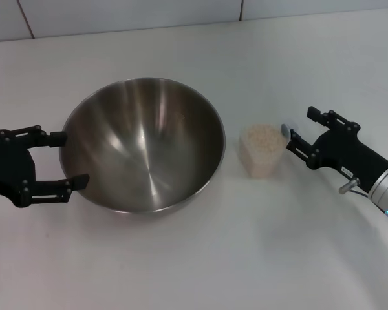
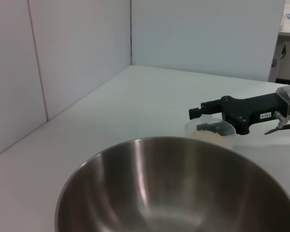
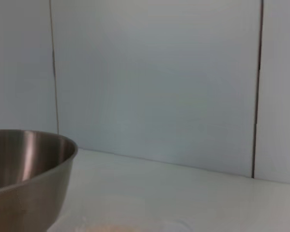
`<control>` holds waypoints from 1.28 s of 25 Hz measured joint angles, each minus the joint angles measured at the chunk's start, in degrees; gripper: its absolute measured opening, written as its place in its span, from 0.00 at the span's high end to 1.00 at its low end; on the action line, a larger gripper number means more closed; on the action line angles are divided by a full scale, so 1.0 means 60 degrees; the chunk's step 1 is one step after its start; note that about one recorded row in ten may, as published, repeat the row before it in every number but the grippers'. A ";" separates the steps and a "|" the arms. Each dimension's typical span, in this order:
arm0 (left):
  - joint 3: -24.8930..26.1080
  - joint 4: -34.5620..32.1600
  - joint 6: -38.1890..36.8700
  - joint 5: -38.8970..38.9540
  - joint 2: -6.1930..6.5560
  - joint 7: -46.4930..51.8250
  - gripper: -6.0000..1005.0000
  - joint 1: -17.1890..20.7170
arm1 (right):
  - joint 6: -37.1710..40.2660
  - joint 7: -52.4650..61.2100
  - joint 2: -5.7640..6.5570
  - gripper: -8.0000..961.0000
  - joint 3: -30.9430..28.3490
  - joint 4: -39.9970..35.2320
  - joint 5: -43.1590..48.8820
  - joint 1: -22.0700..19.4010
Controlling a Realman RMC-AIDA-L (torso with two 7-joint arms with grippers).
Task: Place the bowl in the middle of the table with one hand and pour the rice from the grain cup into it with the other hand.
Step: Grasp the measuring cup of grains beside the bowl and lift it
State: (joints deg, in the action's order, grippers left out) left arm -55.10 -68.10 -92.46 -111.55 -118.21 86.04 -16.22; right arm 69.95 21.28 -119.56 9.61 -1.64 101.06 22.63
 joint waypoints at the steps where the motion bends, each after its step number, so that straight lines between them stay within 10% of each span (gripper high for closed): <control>1: -0.0001 -0.0015 0.0001 -0.0011 0.0000 0.0008 0.15 -0.0003 | 0.0000 -0.0132 -0.0003 0.33 -0.0036 0.0058 0.0000 0.0011; 21: 0.0000 -0.0137 -0.0037 -0.0392 -0.0004 0.0258 0.15 -0.0196 | 0.0178 -0.0873 -0.0008 0.92 -0.0712 0.0400 0.0001 0.0026; 32: 0.0051 -0.0392 -0.0072 -0.0550 0.0013 0.0386 0.15 -0.0197 | 0.2505 -0.1975 0.0008 0.99 -0.1589 0.0604 0.0001 -0.0027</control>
State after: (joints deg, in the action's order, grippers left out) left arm -54.79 -70.45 -92.89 -114.85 -118.13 88.35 -17.40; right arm 84.98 9.44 -119.51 0.08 1.98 101.07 22.47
